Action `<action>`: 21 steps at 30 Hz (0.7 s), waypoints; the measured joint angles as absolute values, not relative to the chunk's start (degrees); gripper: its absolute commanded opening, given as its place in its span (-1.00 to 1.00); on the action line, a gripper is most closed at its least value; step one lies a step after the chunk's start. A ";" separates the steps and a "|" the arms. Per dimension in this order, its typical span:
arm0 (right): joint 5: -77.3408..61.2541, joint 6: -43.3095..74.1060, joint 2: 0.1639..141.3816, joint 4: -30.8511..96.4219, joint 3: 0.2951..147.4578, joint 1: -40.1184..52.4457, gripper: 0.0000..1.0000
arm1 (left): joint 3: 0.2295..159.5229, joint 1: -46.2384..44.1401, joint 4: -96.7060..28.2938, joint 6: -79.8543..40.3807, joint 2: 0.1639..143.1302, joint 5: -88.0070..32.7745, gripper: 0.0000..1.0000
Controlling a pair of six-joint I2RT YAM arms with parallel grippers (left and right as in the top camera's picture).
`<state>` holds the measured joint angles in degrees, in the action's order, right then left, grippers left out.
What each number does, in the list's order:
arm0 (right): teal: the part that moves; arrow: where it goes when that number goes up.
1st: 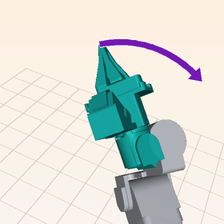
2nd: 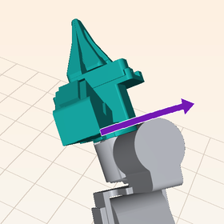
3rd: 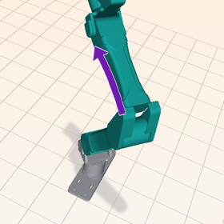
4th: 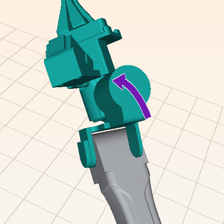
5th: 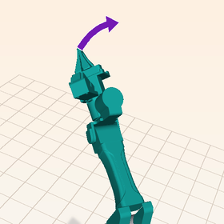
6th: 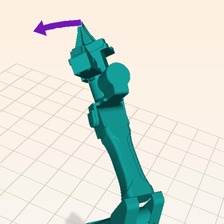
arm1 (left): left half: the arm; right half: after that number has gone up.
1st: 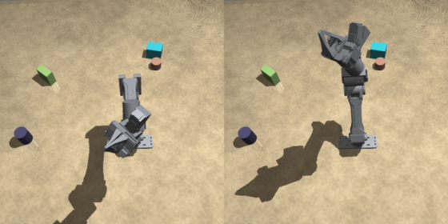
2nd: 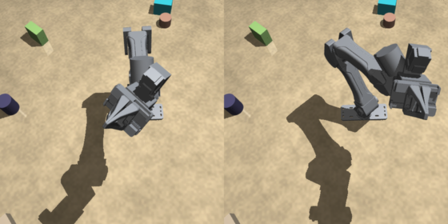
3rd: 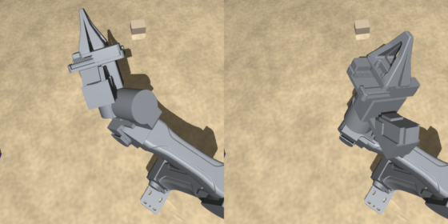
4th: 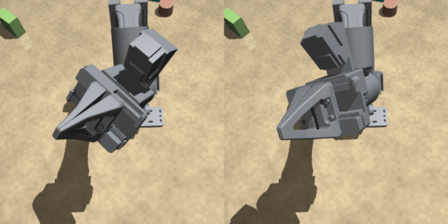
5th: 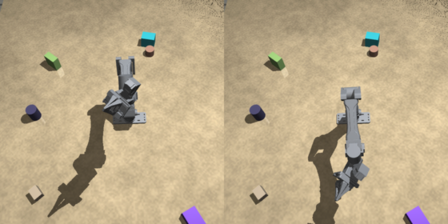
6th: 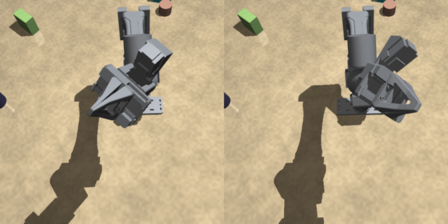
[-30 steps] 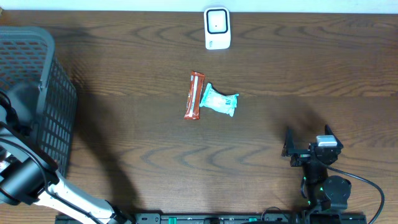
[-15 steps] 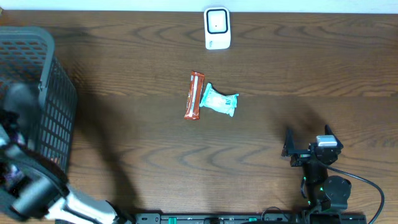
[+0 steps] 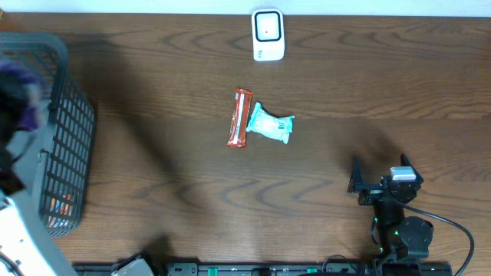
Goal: Scan the item barcode
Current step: 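Carry the pink liner pack out and place it right of the wipes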
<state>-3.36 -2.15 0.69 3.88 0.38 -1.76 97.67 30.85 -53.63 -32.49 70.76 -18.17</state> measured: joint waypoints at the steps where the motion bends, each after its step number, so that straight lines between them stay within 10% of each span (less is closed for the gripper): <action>1: -3.36 -2.15 0.69 3.86 0.38 -1.76 0.98 | 97.67 27.73 -53.54 -31.70 70.30 -19.38 -0.85; 11: -3.36 -2.15 0.67 3.88 0.38 -1.76 0.99 | 97.65 -10.17 -53.84 -16.36 70.00 -24.32 -0.85; 21: -3.36 -2.15 0.67 3.88 0.38 -1.76 0.99 | 92.71 -28.47 -54.13 -5.43 74.46 -18.09 -0.85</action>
<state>-3.36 -2.15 0.67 3.88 0.38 -1.76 92.71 -28.47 -54.13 -5.43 74.46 -18.09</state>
